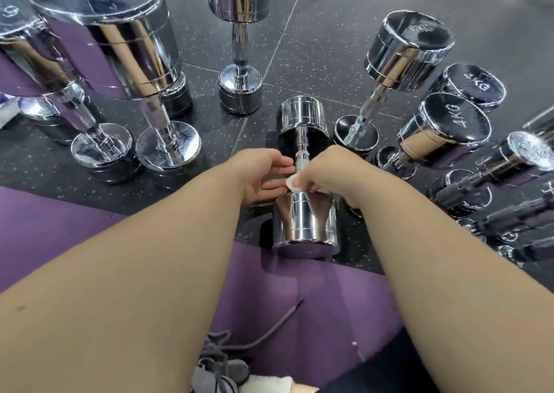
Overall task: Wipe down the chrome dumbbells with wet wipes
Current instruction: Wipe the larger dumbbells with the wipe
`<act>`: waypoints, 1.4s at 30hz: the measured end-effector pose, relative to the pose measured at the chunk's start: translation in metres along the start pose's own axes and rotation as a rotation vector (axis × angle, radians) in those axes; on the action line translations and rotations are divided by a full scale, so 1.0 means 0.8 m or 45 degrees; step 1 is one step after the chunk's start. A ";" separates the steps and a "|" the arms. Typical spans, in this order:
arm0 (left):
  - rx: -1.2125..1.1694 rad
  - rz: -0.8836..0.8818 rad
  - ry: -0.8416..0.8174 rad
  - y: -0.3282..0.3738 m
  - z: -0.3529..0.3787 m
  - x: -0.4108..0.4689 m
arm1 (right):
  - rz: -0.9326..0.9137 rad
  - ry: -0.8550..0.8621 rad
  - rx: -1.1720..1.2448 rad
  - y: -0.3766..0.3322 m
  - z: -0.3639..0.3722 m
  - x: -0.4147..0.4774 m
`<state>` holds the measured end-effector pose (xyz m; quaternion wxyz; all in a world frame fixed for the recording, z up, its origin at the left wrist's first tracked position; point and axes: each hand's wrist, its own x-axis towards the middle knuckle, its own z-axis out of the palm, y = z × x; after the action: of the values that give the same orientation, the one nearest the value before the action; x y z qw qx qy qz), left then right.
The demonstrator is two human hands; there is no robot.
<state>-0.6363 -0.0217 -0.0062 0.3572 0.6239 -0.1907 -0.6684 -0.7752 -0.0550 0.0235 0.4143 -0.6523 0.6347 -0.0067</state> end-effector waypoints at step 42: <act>0.581 -0.001 -0.075 -0.008 0.005 -0.062 | 0.098 -0.035 0.758 0.041 -0.010 -0.053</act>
<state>-0.6435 0.0171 0.0245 0.2009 0.6689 -0.3469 -0.6260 -0.8145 -0.0186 0.0327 0.5959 -0.4777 0.6233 -0.1680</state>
